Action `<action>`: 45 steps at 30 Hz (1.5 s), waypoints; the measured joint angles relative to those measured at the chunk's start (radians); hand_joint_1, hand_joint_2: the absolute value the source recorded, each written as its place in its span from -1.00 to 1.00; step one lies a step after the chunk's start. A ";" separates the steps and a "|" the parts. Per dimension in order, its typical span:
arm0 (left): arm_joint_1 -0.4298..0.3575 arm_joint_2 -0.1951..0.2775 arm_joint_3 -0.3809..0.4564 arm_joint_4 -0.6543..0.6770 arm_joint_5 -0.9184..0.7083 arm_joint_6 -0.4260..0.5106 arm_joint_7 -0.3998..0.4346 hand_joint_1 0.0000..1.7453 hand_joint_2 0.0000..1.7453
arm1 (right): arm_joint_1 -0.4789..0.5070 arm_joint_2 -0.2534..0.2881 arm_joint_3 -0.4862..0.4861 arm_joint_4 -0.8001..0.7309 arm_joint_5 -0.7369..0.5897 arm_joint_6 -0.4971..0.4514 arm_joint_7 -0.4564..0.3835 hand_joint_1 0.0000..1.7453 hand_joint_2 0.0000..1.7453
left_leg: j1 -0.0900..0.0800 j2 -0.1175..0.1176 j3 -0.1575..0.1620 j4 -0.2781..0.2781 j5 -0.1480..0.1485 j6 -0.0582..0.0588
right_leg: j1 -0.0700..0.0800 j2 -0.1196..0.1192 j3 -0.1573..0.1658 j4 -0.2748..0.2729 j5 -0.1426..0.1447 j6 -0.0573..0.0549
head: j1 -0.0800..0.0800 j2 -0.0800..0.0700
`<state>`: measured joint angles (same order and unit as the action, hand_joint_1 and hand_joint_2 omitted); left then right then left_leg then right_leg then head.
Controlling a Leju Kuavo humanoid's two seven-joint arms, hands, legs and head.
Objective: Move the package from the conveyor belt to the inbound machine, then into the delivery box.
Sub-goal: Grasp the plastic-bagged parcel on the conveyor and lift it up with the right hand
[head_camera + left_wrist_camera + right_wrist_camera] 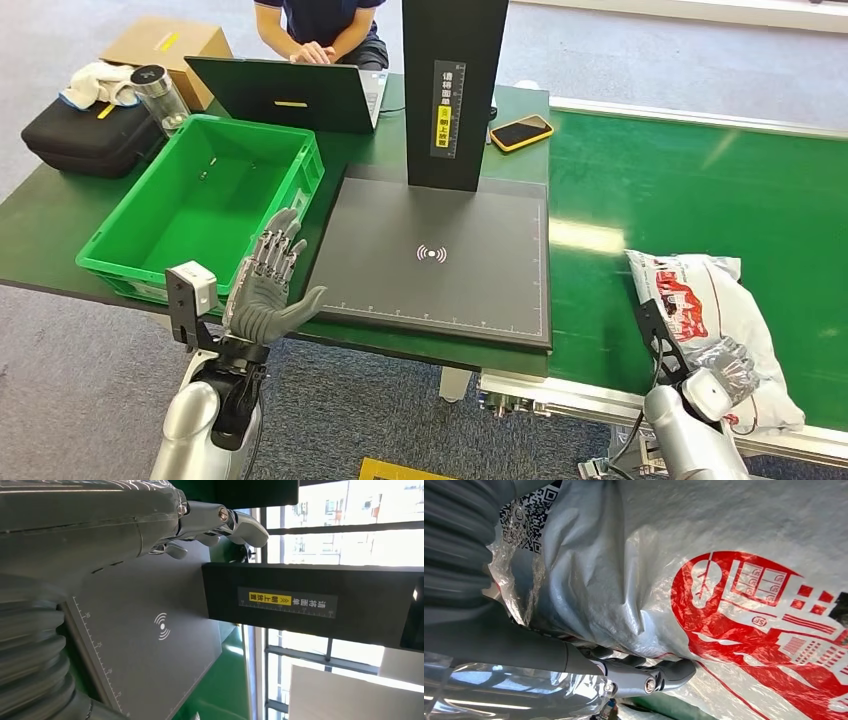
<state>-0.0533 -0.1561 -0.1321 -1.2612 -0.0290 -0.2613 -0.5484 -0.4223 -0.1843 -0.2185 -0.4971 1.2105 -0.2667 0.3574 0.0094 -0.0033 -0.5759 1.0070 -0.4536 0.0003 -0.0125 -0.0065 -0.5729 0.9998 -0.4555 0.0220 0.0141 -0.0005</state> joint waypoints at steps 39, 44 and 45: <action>0.032 -0.018 0.046 -0.054 -0.021 -0.002 0.014 -1.00 1.00 | 0.063 0.209 -0.218 -0.469 -0.093 -0.424 -0.829 1.00 1.00 | 0.000 0.000 -0.003 0.000 0.001 0.000 | 0.000 0.000 -0.003 0.001 0.000 0.000 | 0.000 0.000; -0.002 -0.022 0.046 -0.023 -0.024 -0.003 -0.010 -1.00 1.00 | 0.064 0.274 -0.203 -0.659 -0.103 -0.428 -0.921 1.00 1.00 | 0.000 0.000 -0.003 -0.001 0.001 0.000 | 0.000 0.000 -0.003 0.001 0.000 0.000 | 0.000 0.000; -0.008 -0.022 0.046 -0.018 -0.023 -0.004 -0.013 -1.00 1.00 | 0.064 0.277 -0.188 -0.678 -0.105 -0.428 -0.916 1.00 1.00 | 0.000 0.000 -0.003 -0.001 0.001 0.000 | 0.000 0.000 -0.003 0.001 0.000 0.000 | 0.000 0.000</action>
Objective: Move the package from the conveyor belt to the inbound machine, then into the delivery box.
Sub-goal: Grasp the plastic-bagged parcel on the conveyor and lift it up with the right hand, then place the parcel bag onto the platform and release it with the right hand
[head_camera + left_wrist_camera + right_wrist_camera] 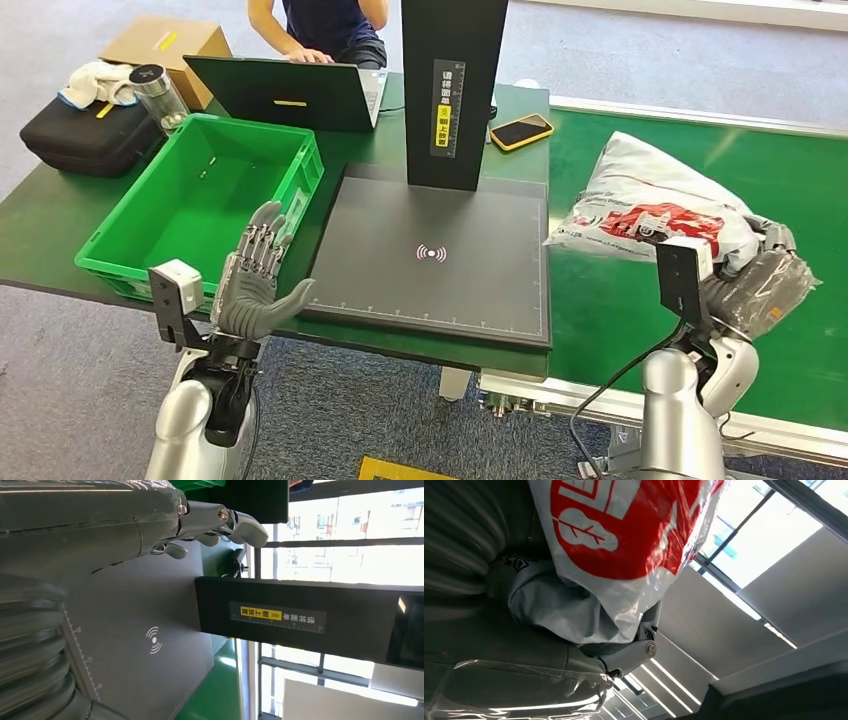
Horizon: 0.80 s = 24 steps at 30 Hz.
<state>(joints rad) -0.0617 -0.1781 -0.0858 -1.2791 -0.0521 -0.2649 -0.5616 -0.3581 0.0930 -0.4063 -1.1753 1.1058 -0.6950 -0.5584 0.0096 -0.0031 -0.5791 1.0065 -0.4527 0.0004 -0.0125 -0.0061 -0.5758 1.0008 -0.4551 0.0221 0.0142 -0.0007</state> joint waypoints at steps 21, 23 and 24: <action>-0.063 0.010 -0.001 0.075 0.021 -0.021 -0.046 -1.00 1.00 | -0.091 -0.089 0.633 0.082 0.163 0.263 0.220 1.00 1.00 | 0.000 0.005 0.001 0.000 0.001 -0.001 | 0.001 0.004 -0.001 0.000 0.002 -0.002 | 0.000 0.000; -0.067 0.015 -0.002 0.084 0.025 -0.026 -0.054 -1.00 1.00 | -0.131 -0.106 0.740 0.172 0.189 0.277 0.222 1.00 1.00 | 0.001 0.003 0.000 0.000 0.002 -0.002 | 0.001 0.002 -0.001 0.000 0.002 -0.002 | 0.000 0.000; -0.068 0.018 -0.002 0.087 0.026 -0.026 -0.056 -1.00 1.00 | -0.153 -0.112 0.788 0.220 0.194 0.281 0.221 1.00 1.00 | 0.001 0.002 0.000 0.000 0.002 -0.002 | 0.001 0.002 -0.001 0.000 0.002 -0.002 | 0.000 0.000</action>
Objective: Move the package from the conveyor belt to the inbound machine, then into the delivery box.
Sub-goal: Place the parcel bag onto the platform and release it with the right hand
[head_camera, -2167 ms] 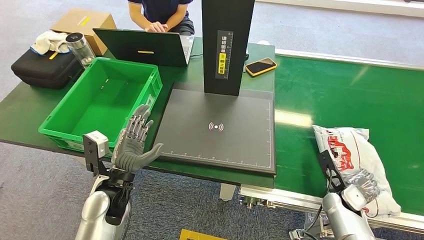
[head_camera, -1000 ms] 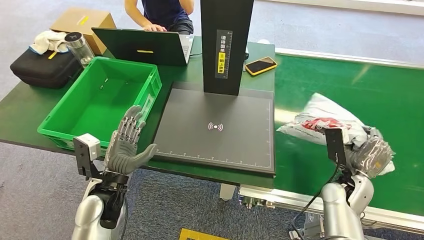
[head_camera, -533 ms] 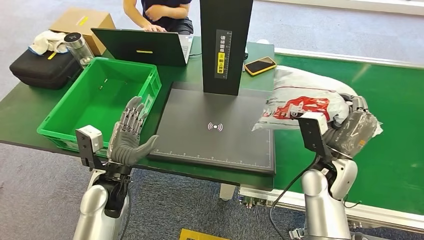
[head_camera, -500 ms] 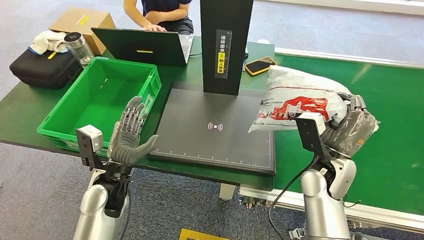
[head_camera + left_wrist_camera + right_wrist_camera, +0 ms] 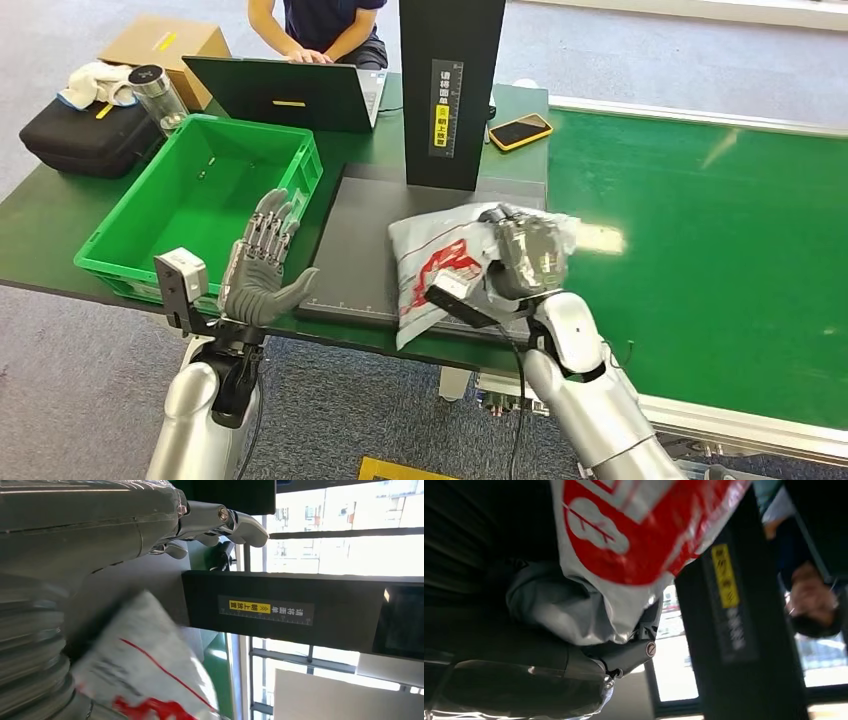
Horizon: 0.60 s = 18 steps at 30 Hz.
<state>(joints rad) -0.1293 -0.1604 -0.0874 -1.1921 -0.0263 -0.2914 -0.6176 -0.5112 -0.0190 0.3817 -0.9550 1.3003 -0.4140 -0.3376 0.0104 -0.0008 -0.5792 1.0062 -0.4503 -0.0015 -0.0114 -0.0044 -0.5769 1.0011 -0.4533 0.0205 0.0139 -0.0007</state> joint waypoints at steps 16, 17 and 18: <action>0.015 0.025 -0.021 0.013 0.022 0.027 0.014 -1.00 1.00 | -0.197 -0.022 0.340 0.462 -0.031 0.089 0.128 -1.00 1.00 | 0.000 0.000 0.002 0.000 0.000 0.000 | 0.000 0.000 0.001 0.000 0.001 0.000 | 0.000 0.000; 0.018 0.025 -0.022 0.012 0.022 0.029 0.017 -1.00 1.00 | -0.198 -0.022 0.344 0.471 -0.044 0.060 0.146 -1.00 1.00 | 0.000 0.000 0.002 0.000 0.000 0.000 | 0.000 0.000 0.001 0.000 0.001 0.000 | 0.000 0.000; 0.022 0.025 -0.022 0.012 0.022 0.032 0.019 -1.00 1.00 | -0.197 -0.022 0.345 0.477 -0.063 0.023 0.157 -1.00 1.00 | 0.000 0.000 0.002 0.000 0.001 0.000 | 0.000 0.000 0.001 0.000 0.001 0.000 | 0.000 0.000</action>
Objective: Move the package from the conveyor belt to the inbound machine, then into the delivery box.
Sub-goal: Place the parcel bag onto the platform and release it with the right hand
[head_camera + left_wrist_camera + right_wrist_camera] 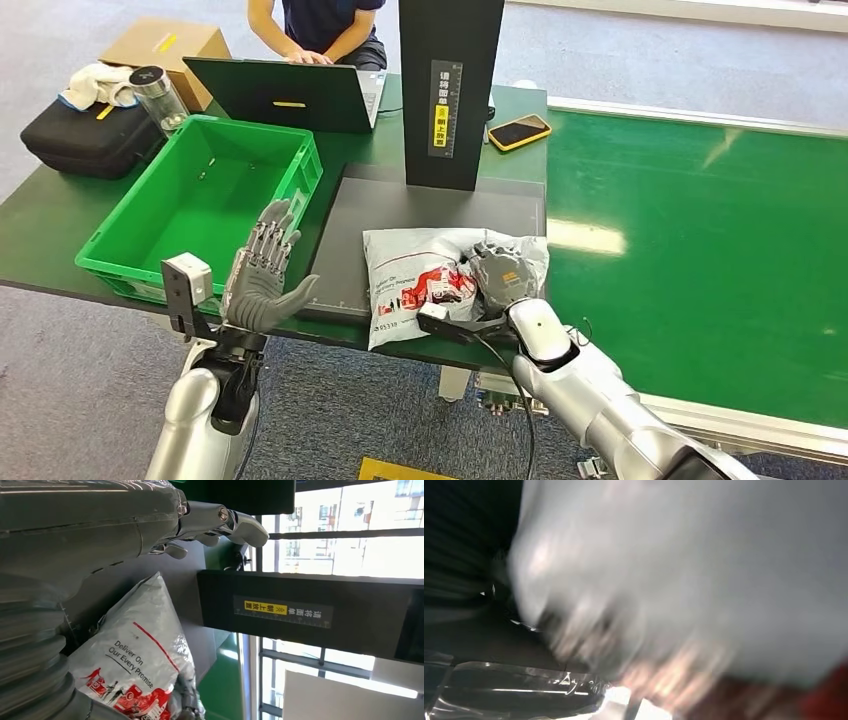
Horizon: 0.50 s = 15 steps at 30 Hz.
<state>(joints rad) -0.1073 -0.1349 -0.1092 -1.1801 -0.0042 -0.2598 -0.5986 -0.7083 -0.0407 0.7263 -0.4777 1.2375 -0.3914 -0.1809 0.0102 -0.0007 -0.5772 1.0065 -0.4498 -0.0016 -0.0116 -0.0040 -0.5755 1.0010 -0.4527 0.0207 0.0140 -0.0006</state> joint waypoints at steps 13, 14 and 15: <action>0.010 0.000 -0.009 0.000 0.003 0.010 0.004 -1.00 1.00 | 0.070 0.007 -0.168 -0.018 -0.367 -0.197 -0.212 -1.00 1.00 | 0.000 0.000 -0.002 0.000 0.000 0.000 | 0.000 0.000 -0.001 0.000 0.000 0.000 | 0.000 0.000; 0.010 0.000 -0.009 0.000 0.003 0.010 0.004 -1.00 1.00 | 0.072 0.007 -0.173 -0.020 -0.367 -0.197 -0.213 -1.00 1.00 | 0.000 0.000 -0.002 0.000 0.000 0.000 | 0.000 0.000 -0.001 0.000 0.000 0.000 | 0.000 0.000; 0.011 0.000 -0.009 0.000 0.003 0.010 0.004 -1.00 1.00 | 0.074 0.008 -0.179 -0.022 -0.368 -0.197 -0.213 -1.00 1.00 | 0.000 0.000 -0.002 0.000 0.000 0.000 | 0.000 0.000 -0.001 0.000 0.000 0.000 | 0.000 0.000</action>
<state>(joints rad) -0.0968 -0.1347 -0.1184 -1.1803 -0.0013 -0.2498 -0.5943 -0.6341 -0.0331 0.5478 -0.4994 0.8695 -0.5886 -0.3942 0.0099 -0.0007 -0.5788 1.0065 -0.4497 -0.0013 -0.0120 -0.0041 -0.5767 1.0009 -0.4525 0.0205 0.0141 -0.0005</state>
